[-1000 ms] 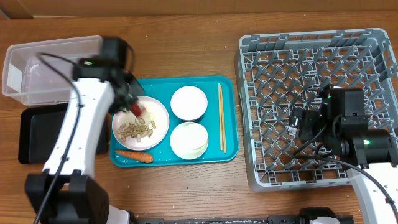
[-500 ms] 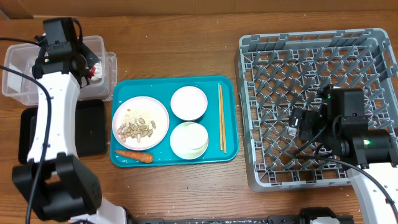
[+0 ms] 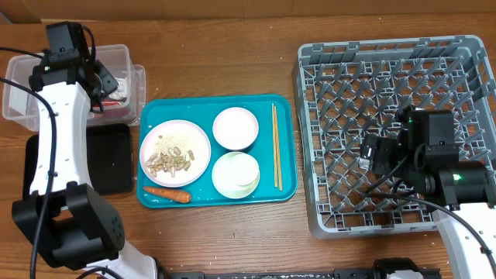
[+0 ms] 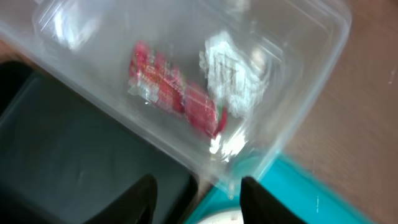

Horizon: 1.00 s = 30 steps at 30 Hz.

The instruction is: Sort waste into correct bins and load items into the dishwasher

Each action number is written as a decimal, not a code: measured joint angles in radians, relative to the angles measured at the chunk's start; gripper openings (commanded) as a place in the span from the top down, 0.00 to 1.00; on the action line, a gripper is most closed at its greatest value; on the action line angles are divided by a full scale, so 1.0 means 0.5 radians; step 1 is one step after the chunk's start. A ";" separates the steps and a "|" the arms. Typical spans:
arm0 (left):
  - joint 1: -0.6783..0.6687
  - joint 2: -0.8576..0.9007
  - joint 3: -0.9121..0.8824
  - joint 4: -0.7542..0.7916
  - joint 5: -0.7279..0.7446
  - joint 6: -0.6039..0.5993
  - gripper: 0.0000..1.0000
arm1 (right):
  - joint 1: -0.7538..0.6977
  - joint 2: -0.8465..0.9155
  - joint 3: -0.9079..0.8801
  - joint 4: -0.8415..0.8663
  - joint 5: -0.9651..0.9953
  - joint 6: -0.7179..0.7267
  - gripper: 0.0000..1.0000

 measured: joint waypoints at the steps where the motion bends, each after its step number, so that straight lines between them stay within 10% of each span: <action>1: -0.014 -0.012 0.021 -0.134 0.046 0.009 0.51 | 0.000 0.000 0.000 0.015 0.000 0.000 0.00; 11: -0.321 -0.060 0.017 -0.920 0.386 0.115 0.45 | 0.000 0.002 0.000 0.282 -0.371 0.005 0.02; 30: -1.369 -0.060 -0.057 -0.870 0.621 0.213 0.31 | 0.141 0.215 0.002 0.158 -0.617 0.163 0.00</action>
